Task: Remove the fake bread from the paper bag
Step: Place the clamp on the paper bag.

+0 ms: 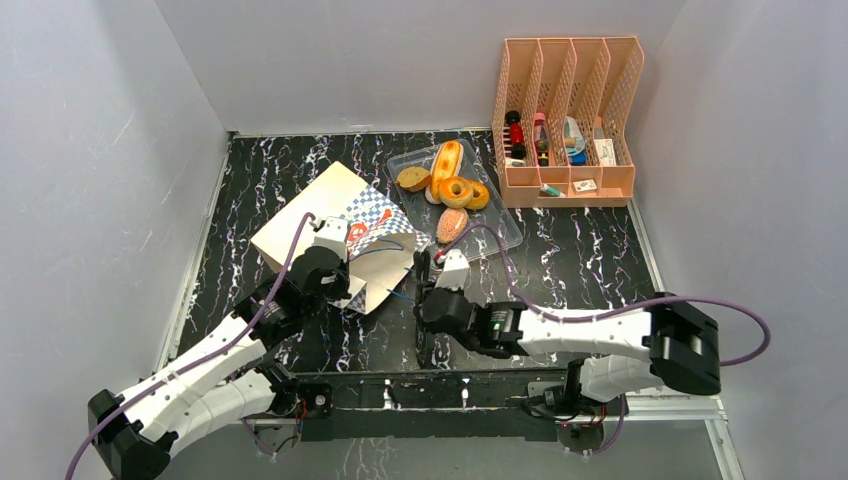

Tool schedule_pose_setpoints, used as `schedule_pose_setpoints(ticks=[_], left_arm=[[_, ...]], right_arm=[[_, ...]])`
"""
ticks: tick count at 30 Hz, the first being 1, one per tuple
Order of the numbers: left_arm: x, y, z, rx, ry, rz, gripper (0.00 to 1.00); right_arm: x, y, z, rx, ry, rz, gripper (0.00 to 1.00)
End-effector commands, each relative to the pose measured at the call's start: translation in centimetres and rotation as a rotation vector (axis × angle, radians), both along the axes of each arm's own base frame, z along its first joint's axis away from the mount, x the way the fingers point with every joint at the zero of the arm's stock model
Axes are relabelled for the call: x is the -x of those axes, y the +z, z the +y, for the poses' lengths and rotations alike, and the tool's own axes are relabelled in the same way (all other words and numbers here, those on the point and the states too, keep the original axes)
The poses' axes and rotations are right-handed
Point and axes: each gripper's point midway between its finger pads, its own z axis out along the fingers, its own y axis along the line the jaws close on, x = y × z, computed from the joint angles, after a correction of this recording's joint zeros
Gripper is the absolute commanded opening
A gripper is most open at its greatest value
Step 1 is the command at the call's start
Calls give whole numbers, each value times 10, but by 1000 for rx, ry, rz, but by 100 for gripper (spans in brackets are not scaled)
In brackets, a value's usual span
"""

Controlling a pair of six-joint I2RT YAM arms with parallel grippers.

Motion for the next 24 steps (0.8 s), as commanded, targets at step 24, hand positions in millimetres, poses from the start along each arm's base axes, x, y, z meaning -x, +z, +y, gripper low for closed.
schedule_pose_setpoints(ticks=[24], left_arm=[[6, 5, -15, 96, -48, 3, 0]], right_arm=[[-7, -34, 82, 152, -47, -107, 34]])
